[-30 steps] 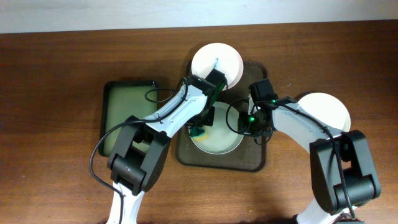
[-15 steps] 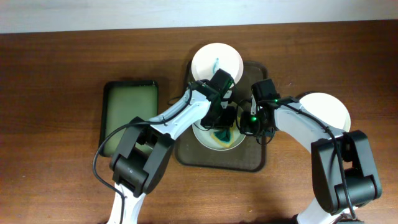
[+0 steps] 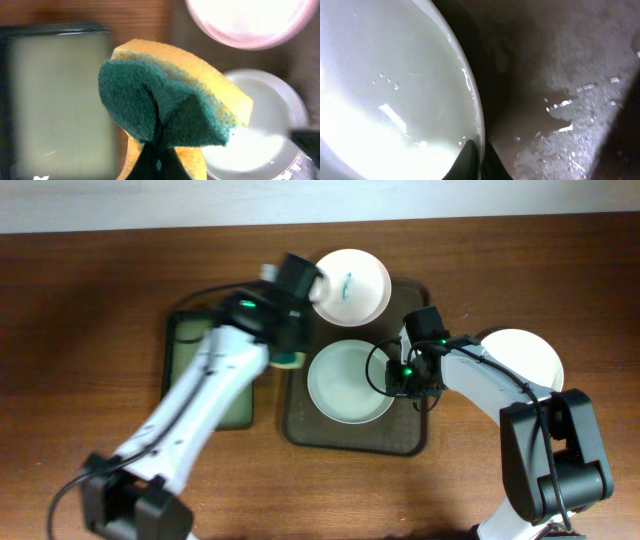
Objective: Clean dirty plates on tray and stack at the side
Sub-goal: 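Scrub the second plate with the sponge in the left gripper, then lift the second plate with the right gripper and stack it on the first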
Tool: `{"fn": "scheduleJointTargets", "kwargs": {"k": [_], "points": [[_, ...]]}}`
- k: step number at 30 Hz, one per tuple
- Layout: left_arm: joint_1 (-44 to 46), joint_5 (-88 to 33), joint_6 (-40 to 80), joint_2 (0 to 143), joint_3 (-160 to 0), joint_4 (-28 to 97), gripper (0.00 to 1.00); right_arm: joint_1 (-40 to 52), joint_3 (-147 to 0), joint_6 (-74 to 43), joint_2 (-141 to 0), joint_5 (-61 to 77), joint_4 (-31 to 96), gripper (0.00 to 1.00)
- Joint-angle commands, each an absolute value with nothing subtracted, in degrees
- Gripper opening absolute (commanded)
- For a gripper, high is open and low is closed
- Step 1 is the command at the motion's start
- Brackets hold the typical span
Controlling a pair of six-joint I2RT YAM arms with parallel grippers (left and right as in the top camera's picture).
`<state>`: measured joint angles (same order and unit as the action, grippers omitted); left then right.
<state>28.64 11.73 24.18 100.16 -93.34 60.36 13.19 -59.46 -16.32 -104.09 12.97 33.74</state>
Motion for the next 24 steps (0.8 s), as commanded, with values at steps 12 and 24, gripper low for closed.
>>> {"fn": "scheduleJointTargets", "kwargs": {"k": [12, 24], "points": [[2.5, 5.3, 19.6, 98.8, -68.3, 47.4, 0.0, 34.9, -58.2, -14.4, -76.8, -36.7, 41.4, 0.04], [2.6, 5.3, 19.6, 98.8, -68.3, 47.1, 0.0, 58.9, -58.2, -12.6, -75.5, -80.6, 41.3, 0.04]]}}
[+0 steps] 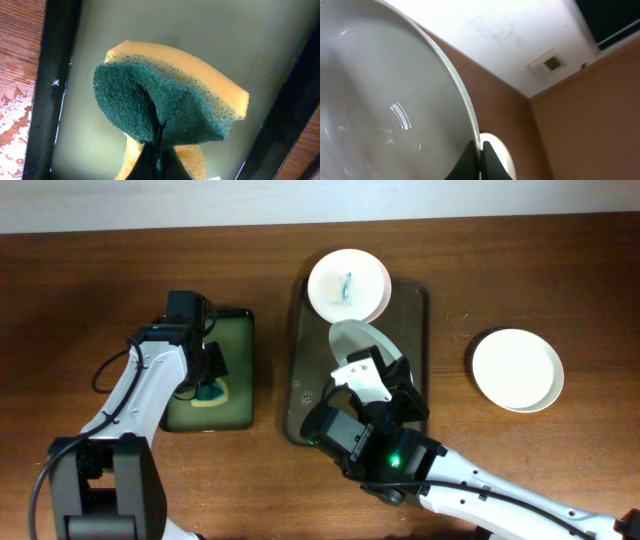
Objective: Clean dirty plates on tray and stack at the side
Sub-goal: 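Lift the second plate with the right gripper and stack it on the first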
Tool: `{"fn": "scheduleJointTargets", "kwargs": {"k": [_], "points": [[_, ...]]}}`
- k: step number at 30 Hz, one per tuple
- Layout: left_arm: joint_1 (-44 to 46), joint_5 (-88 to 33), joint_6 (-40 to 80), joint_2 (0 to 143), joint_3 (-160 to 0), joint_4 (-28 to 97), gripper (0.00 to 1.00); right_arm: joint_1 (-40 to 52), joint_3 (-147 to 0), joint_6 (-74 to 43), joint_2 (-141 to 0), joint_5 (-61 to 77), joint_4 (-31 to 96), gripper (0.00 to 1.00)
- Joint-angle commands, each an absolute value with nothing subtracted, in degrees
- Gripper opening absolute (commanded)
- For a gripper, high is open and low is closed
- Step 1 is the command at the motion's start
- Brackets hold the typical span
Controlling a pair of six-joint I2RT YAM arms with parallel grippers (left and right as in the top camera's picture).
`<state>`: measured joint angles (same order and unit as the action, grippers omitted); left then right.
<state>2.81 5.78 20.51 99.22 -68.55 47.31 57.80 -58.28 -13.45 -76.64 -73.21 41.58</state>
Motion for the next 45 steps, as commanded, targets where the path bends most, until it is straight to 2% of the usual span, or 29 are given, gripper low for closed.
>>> {"fn": "scheduleJointTargets", "kwargs": {"k": [1, 36, 45], "points": [[2.6, 5.3, 19.6, 98.8, -68.3, 47.1, 0.0, 58.9, -58.2, -11.5, -75.5, -80.7, 41.1, 0.04], [2.6, 5.3, 19.6, 98.8, -68.3, 47.1, 0.0, 58.8, -58.2, -11.0, -75.5, -81.6, 41.1, 0.04], [2.6, 5.3, 19.6, 98.8, -68.3, 47.2, 0.0, 56.7, -58.2, -13.1, -75.5, -74.6, 39.7, 0.04]]}}
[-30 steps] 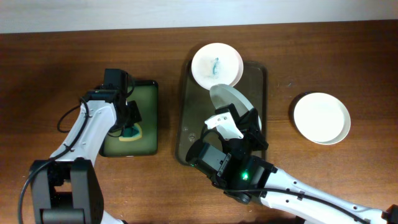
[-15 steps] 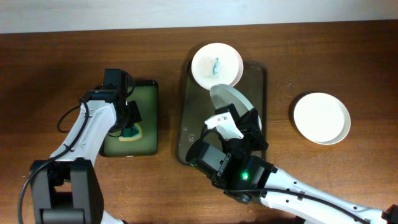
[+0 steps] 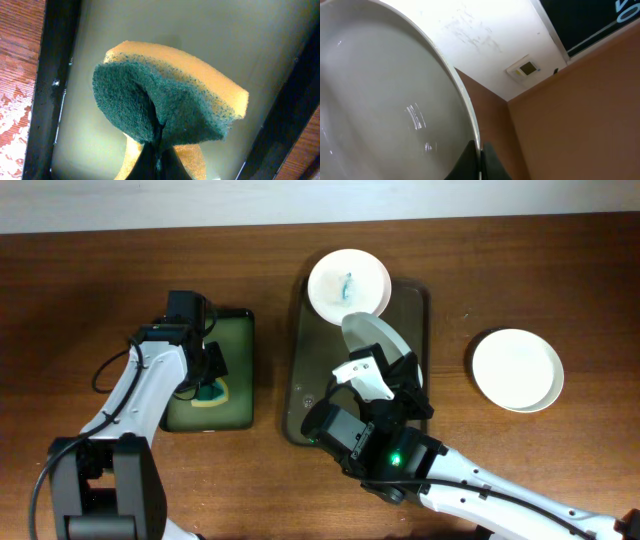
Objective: Clean dirty plates on tray and stack at the side
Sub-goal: 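Lift the second plate with the right gripper and stack it on the first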
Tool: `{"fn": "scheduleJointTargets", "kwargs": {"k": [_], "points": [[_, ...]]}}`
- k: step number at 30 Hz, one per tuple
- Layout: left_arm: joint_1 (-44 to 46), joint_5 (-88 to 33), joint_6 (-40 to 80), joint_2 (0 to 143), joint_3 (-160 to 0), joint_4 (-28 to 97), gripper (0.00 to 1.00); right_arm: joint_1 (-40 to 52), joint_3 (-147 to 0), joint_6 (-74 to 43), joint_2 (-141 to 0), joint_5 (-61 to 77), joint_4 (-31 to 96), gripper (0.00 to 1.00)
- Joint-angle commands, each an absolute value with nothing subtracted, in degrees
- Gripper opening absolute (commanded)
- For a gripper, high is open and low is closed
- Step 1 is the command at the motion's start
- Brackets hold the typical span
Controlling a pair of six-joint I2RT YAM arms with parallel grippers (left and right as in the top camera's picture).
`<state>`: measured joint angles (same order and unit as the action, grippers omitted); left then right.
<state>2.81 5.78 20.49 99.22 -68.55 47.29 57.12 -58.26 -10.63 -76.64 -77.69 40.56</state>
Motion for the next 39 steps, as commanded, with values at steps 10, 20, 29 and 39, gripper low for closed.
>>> {"fn": "scheduleJointTargets", "kwargs": {"k": [10, 20, 29, 39], "points": [[2.6, 5.3, 19.6, 98.8, -68.3, 47.2, 0.0, 5.3, -58.2, -35.5, -75.5, -7.5, 39.7, 0.04], [2.6, 5.3, 19.6, 98.8, -68.3, 47.2, 0.0, -23.5, -56.1, -38.2, -86.0, 6.3, 40.5, 0.04], [2.6, 5.3, 19.6, 98.8, -68.3, 47.2, 0.0, -30.0, -53.6, -38.4, -92.7, 1.3, 35.1, 0.14], [2.6, 5.3, 19.6, 98.8, -68.3, 47.3, 0.0, 3.9, -63.2, -13.3, -78.5, 9.0, 35.4, 0.43]]}}
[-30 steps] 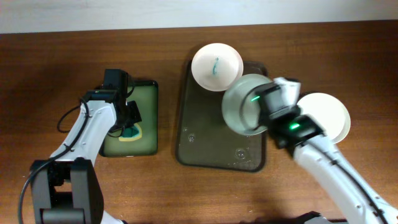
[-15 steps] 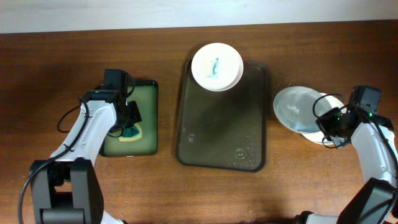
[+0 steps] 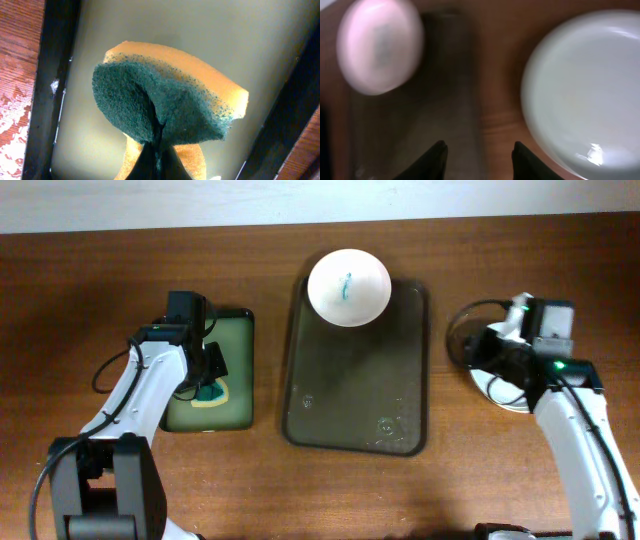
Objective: Clean dirty plates on tray and stack at the side
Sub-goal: 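Lift the second plate with the right gripper and stack it on the first, then drag the last plate down the tray with the right gripper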
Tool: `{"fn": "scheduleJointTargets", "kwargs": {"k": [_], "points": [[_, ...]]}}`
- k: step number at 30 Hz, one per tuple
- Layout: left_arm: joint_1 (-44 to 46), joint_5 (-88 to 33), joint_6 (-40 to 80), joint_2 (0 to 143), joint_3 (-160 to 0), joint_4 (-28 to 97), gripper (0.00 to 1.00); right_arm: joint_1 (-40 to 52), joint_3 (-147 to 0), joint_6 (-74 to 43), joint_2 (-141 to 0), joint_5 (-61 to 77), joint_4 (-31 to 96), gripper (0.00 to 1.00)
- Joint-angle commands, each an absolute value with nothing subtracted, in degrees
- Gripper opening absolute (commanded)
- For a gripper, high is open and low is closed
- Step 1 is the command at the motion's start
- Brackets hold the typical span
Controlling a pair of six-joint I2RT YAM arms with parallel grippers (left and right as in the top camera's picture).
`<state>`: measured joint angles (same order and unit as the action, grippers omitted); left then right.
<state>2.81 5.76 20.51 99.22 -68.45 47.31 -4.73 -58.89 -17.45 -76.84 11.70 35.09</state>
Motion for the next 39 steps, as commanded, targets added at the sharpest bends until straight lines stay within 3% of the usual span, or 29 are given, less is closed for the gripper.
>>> {"fn": "scheduleJointTargets", "kwargs": {"k": [1, 7, 13, 15, 17, 19, 20, 21, 25, 29, 32, 33, 34, 39], "points": [[2.6, 5.3, 19.6, 98.8, -68.3, 47.2, 0.0, 8.1, -65.9, -13.3, -81.4, 5.7, 34.7, 0.44], [2.6, 5.3, 19.6, 98.8, -68.3, 47.2, 0.0, 11.2, -78.5, -14.3, -110.3, 7.3, 14.5, 0.52], [2.6, 5.3, 19.6, 98.8, -68.3, 47.5, 0.0, 11.2, -78.5, -14.4, -122.0, 5.4, 2.7, 0.52], [2.6, 5.3, 19.6, 98.8, -68.3, 47.6, 0.0, 11.2, -78.4, -14.4, -122.3, 3.8, 4.1, 0.4], [2.6, 5.3, 19.6, 98.8, -68.3, 47.5, 0.0, 11.2, -78.4, -15.0, -122.3, 3.8, 6.0, 0.37], [2.6, 5.3, 19.6, 98.8, -68.3, 47.5, 0.0, 11.2, -78.2, -17.6, -122.3, 1.9, 6.2, 0.12], [2.6, 5.3, 19.6, 98.8, -68.3, 47.6, 0.0, 11.2, -78.2, -18.5, -122.3, 1.2, 6.3, 0.04], [2.6, 5.3, 19.6, 98.8, -68.3, 47.6, 0.0, 11.2, -78.2, -19.0, -122.3, 1.3, 6.7, 0.04], [2.6, 5.3, 19.6, 98.8, -68.3, 47.6, 0.0, 11.2, -78.2, -18.9, -111.6, 2.7, 16.9, 0.04], [2.6, 5.3, 19.6, 98.8, -68.3, 47.5, 0.0, 11.6, -78.2, -20.8, -94.4, 2.7, 38.6, 0.04], [2.6, 5.3, 19.6, 98.8, -68.3, 47.6, 0.0, 14.1, -76.0, -21.9, -93.4, 2.7, 50.1, 0.05], [2.6, 5.3, 19.6, 98.8, -68.3, 47.6, 0.0, 14.4, -73.8, -21.8, -93.7, 2.7, 46.1, 0.32], [2.6, 5.3, 19.6, 98.8, -68.3, 47.6, 0.0, 14.4, -71.9, -21.3, -94.5, 2.7, 41.0, 0.4], [2.6, 5.3, 19.6, 98.8, -68.3, 47.6, 0.0, 10.8, -70.8, -14.8, -106.5, 5.4, 19.4, 0.4]]}}
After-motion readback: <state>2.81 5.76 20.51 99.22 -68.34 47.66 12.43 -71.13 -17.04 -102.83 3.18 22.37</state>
